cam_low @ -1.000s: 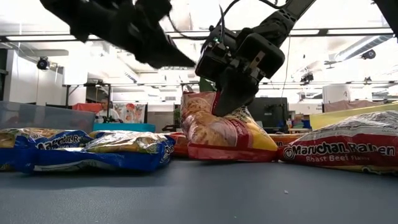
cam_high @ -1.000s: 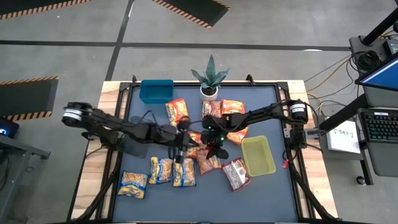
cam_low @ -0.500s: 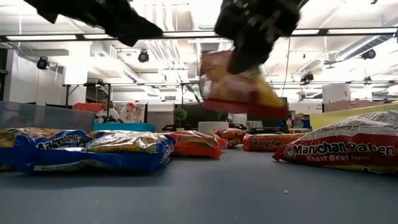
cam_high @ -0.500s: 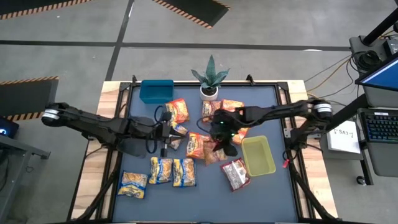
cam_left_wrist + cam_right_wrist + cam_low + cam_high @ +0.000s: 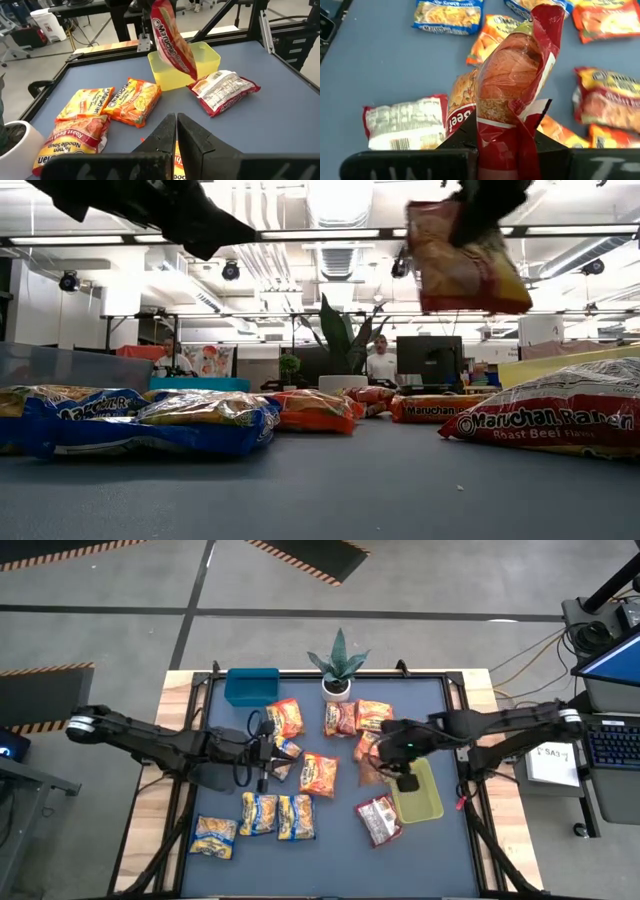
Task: Sort Maruchan noodles
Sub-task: Put the red noodle pack into the yellow bin
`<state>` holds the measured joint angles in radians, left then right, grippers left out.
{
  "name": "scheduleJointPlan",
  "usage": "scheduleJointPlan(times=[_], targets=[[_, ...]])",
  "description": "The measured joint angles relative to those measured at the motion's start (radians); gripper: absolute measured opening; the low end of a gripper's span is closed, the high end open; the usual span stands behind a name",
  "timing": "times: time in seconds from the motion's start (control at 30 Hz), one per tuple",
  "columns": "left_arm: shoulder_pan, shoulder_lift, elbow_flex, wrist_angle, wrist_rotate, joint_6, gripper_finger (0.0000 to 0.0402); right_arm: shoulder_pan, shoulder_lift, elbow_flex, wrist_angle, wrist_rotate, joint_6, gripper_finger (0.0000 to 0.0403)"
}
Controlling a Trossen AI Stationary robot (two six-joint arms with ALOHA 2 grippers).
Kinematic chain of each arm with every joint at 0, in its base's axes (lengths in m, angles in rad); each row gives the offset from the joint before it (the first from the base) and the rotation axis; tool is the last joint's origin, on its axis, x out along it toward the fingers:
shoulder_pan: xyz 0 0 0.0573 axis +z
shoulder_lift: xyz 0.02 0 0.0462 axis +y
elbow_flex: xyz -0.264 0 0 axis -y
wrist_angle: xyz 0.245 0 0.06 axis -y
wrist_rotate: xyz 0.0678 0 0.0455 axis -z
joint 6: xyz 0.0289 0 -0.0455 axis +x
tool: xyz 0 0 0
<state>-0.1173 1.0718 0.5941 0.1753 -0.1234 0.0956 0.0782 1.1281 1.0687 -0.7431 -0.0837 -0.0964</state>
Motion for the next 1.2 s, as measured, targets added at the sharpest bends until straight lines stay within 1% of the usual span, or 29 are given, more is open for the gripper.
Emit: scheduleJointPlan(times=[0.13, 0.3, 0.37, 0.47, 0.57, 0.73, 0.9, 1.0, 1.2], targets=[[0.0, 0.0, 0.0, 0.001, 0.0, 0.0, 0.0, 0.02, -0.101, -0.104, -0.013, 0.064, -0.008, 0.0035], [0.0, 0.0, 0.0, 0.004, 0.0, 0.0, 0.0, 0.058, -0.237, -0.212, -0.012, 0.108, -0.157, 0.0034], [0.0, 0.0, 0.0, 0.004, 0.0, 0.0, 0.0, 0.073, -0.286, -0.243, -0.01, 0.134, -0.179, 0.0034], [0.0, 0.003, 0.0, 0.004, 0.0, -0.001, 0.0, 0.096, -0.35, -0.277, -0.011, 0.184, -0.181, 0.0034], [0.0, 0.004, 0.0, 0.004, 0.0, -0.004, 0.0, 0.125, -0.393, -0.296, -0.017, 0.223, -0.134, 0.0034], [0.0, 0.004, 0.0, 0.003, 0.0, -0.004, 0.0, 0.183, -0.405, -0.301, -0.064, 0.299, -0.055, 0.0033], [0.0, 0.004, -0.001, 0.001, 0.0, -0.004, 0.0, 0.253, -0.375, -0.302, -0.084, 0.325, 0.005, 0.0033], [0.0, 0.004, -0.002, 0.001, 0.0, -0.003, 0.0, 0.29, -0.365, -0.303, -0.115, 0.37, 0.04, 0.0033], [0.0, 0.004, -0.002, -0.009, 0.0, -0.001, 0.0, 0.334, -0.367, -0.303, -0.113, 0.455, 0.078, 0.0033]])
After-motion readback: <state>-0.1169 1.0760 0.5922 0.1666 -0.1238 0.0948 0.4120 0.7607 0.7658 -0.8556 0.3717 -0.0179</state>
